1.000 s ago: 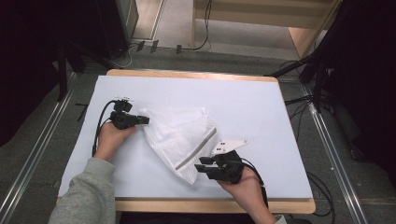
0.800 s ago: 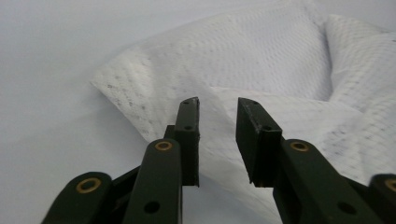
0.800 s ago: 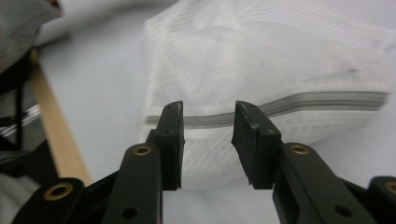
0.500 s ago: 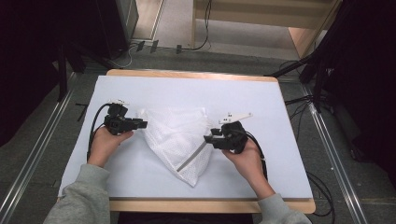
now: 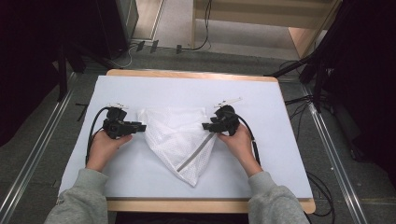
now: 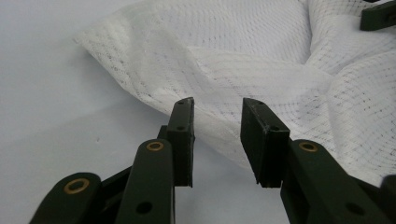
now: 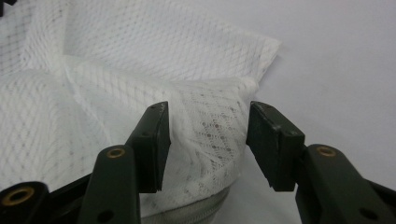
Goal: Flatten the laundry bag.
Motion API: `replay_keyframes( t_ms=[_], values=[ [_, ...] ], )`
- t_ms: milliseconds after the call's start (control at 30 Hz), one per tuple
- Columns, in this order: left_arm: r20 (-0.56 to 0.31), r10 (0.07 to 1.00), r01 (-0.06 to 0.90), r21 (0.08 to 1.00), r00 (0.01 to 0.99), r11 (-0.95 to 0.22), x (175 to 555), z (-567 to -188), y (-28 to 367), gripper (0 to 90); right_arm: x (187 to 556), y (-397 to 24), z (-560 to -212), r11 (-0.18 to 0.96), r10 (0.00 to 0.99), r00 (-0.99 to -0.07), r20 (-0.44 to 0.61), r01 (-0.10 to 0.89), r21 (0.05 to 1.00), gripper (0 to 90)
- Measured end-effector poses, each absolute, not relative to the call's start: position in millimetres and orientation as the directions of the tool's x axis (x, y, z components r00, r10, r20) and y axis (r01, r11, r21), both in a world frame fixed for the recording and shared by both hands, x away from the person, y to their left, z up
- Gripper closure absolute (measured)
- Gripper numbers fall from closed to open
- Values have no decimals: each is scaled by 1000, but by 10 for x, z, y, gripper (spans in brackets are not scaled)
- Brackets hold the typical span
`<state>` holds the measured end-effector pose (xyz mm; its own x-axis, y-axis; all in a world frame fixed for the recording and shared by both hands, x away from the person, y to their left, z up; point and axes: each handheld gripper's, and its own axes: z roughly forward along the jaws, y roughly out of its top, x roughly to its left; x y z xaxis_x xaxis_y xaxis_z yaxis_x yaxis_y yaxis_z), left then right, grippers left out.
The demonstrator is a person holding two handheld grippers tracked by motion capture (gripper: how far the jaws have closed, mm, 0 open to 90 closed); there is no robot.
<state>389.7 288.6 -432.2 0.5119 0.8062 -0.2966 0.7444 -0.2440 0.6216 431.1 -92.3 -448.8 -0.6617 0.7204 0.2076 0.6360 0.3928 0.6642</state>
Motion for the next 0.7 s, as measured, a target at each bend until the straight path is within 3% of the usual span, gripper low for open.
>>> replay_keyframes(
  t_ms=[100,133,167,300,533,633,700],
  values=[
    [-293,806,743,622,514,-247,3886,-4321,2885,662,4332,-899,-4544,398,719,-660,218,648,649,540],
    [-293,807,742,624,513,-245,3883,-4322,2881,662,4337,-879,-4584,404,718,-660,222,654,640,649],
    [-295,806,742,625,513,-243,3881,-4321,2875,662,4337,-879,-4584,404,718,-660,222,654,640,649],
    [-286,806,734,632,519,-248,3887,-4302,2839,667,4327,-870,-4584,421,707,-667,237,666,616,810],
    [-297,786,720,646,542,-253,3956,-4198,2665,744,4140,-883,-4338,434,685,-697,211,623,650,822],
    [-294,773,708,654,563,-267,3996,-4158,2548,879,3998,-909,-4234,428,675,-708,207,605,672,817],
    [-294,760,705,649,579,-286,4034,-4155,2459,892,3965,-915,-4216,425,673,-709,210,603,675,817]
  ],
)
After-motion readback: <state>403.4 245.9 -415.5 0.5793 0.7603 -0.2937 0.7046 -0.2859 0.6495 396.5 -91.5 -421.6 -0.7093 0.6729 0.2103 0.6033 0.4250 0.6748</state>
